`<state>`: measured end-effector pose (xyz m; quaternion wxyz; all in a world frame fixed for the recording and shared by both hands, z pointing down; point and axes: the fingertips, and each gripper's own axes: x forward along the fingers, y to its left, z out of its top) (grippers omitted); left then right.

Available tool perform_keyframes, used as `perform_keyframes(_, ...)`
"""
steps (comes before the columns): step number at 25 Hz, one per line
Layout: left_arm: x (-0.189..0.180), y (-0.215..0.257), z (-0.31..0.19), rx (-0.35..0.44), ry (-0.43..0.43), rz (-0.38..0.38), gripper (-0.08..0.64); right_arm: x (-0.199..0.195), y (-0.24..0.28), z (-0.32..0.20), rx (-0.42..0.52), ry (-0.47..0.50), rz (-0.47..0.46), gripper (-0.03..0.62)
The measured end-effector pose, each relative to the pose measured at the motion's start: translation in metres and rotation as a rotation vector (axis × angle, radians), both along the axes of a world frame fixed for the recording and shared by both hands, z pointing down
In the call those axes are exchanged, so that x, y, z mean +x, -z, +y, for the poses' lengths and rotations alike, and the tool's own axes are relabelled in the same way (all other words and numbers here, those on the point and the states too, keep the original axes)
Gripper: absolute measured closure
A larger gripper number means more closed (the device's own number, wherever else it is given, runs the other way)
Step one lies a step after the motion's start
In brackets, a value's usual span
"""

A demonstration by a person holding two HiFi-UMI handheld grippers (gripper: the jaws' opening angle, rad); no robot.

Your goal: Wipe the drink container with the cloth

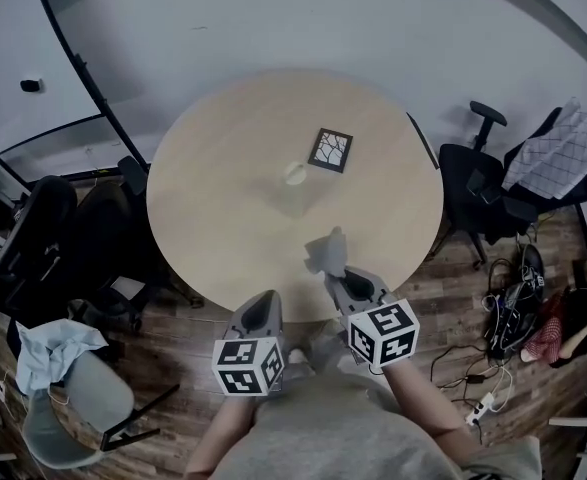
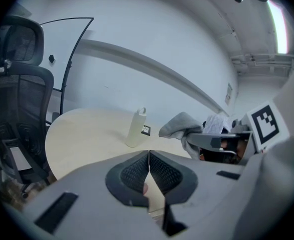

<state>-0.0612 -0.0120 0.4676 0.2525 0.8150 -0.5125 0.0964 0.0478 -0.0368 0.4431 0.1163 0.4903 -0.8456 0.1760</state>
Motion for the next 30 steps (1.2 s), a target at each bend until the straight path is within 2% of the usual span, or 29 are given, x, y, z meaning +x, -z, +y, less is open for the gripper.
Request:
perform_keyframes(18,0.001,0.005,0.001,0.014,-0.003,0.005,0.557,0.006,0.006,0.011,0.011,-0.016,-0.023,0.58)
perform_keyframes(30,0.005,0.004,-0.004,0.013,-0.02,0.006,0.557,0.012,0.004,0.014,0.017,-0.035,0.0,0.58)
